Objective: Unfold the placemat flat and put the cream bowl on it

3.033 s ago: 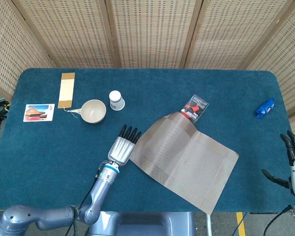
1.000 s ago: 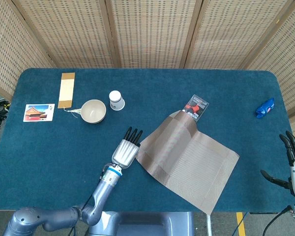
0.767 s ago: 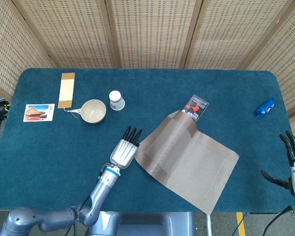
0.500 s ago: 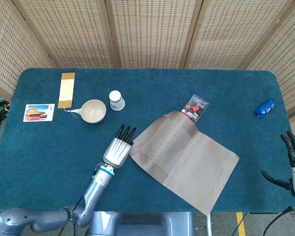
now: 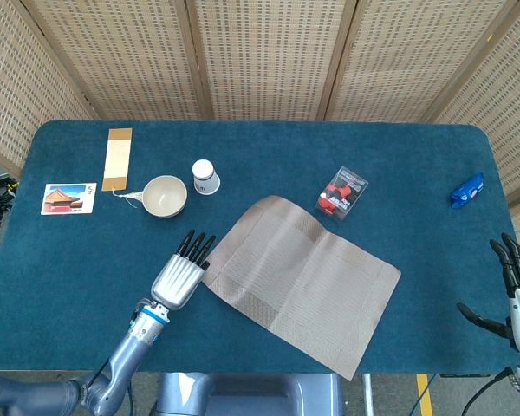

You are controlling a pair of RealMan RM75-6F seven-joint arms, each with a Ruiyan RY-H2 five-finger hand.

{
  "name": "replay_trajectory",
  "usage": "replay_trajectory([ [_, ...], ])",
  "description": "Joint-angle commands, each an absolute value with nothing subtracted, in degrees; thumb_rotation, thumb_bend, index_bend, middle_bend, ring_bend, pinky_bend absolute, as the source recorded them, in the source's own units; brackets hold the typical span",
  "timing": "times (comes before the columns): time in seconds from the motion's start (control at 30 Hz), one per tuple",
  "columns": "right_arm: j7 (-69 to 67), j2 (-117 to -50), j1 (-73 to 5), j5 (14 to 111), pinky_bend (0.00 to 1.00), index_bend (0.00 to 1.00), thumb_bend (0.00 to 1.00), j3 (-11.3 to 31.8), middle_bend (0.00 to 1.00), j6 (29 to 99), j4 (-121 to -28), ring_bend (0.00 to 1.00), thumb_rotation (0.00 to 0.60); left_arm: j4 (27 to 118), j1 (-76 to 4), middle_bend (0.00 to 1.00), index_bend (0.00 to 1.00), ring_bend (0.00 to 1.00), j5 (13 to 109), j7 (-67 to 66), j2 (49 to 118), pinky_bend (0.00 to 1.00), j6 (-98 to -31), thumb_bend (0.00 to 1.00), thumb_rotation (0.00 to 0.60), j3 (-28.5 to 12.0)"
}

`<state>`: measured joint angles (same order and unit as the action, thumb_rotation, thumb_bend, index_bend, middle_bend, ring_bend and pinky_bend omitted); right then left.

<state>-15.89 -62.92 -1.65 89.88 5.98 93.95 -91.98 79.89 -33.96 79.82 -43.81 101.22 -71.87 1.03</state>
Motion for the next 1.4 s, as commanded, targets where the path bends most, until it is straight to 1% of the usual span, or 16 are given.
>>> replay_trajectory([
  [0.03,-15.55,-63.03,-1.60,89.94,0.00,0.05,0.16,5.94,0.00,94.03,-92.09,0.00,0.600,82.40,-32.16,0.00,0.54,0.00,82.72,-42.75,98.33,0.00,-72.97,0.51,0.600,3.96],
  [0.2,-15.14,-63.02,-1.49,90.02,0.00,0.05,0.16,5.89,0.00,94.19,-92.34,0.00,0.600,84.52,-30.75,0.00,0.54,0.00,87.31,-41.68,95.81,0.00,-72.90,0.51,0.600,8.11],
  [0.6,-15.69,-62.72,-1.14,90.33,0.00,0.05,0.16,5.90,0.00,94.91,-92.55,0.00,0.600,84.96,-27.80,0.00,0.54,0.00,97.39,-37.51,91.96,0.00,-75.22,0.51,0.600,14.29],
  [0.93,-15.17,-62.85,-1.19,90.85,0.00,0.05,0.16,5.61,0.00,94.80,-92.75,0.00,0.600,83.93,-26.21,0.00,0.55,0.00,102.60,-31.06,88.56,0.00,-77.13,0.51,0.600,16.10],
  [1.4,-14.15,-63.15,-1.25,91.55,0.00,0.05,0.16,5.14,0.00,94.60,-93.01,0.00,0.600,81.32,-24.29,0.00,0.55,0.00,108.00,-22.96,87.43,0.00,-77.76,0.50,0.600,18.57],
])
